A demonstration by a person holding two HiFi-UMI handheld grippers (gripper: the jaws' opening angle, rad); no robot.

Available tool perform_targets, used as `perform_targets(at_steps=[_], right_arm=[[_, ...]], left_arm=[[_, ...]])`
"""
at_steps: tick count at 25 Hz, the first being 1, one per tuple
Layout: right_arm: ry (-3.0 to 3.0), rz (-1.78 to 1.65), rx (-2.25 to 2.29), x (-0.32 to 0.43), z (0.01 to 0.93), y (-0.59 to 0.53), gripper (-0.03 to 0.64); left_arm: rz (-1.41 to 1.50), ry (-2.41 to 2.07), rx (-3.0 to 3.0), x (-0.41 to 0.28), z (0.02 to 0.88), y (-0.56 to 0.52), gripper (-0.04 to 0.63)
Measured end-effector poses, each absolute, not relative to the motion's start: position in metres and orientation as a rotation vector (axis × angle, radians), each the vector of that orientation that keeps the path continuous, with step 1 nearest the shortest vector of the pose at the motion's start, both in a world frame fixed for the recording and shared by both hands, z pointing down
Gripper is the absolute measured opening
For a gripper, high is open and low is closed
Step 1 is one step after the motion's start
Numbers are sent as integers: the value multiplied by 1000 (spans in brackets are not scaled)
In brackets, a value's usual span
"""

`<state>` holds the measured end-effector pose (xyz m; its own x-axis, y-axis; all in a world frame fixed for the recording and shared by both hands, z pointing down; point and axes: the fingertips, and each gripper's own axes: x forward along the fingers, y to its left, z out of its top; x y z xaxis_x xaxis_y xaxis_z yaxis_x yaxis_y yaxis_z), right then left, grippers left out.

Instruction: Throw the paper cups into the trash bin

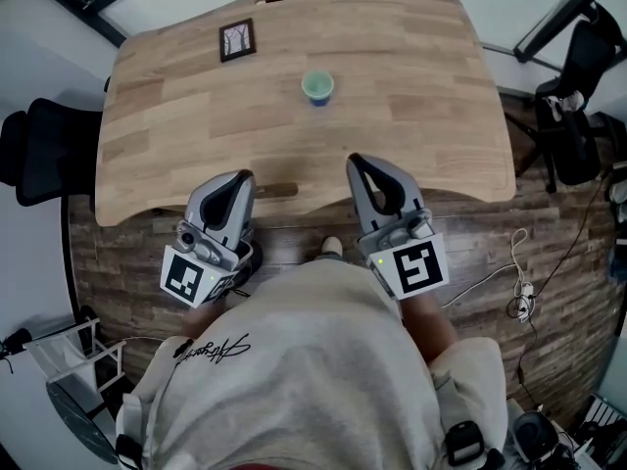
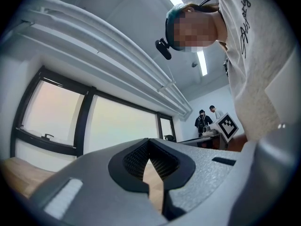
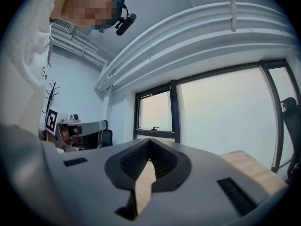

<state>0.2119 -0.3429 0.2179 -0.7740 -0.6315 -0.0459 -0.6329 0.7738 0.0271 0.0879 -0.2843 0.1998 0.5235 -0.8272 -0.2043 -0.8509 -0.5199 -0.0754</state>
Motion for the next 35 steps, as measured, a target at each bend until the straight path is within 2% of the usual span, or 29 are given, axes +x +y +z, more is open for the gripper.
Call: perform_targets(at_steps=[7, 35], right_arm=[[2980, -37, -999, 210, 234, -357, 11], [3060, -86, -979, 183, 296, -390, 23]], left_arm=[[215, 1471, -2579, 86, 209, -295, 3], [218, 1587, -2597, 65, 248, -288, 3]])
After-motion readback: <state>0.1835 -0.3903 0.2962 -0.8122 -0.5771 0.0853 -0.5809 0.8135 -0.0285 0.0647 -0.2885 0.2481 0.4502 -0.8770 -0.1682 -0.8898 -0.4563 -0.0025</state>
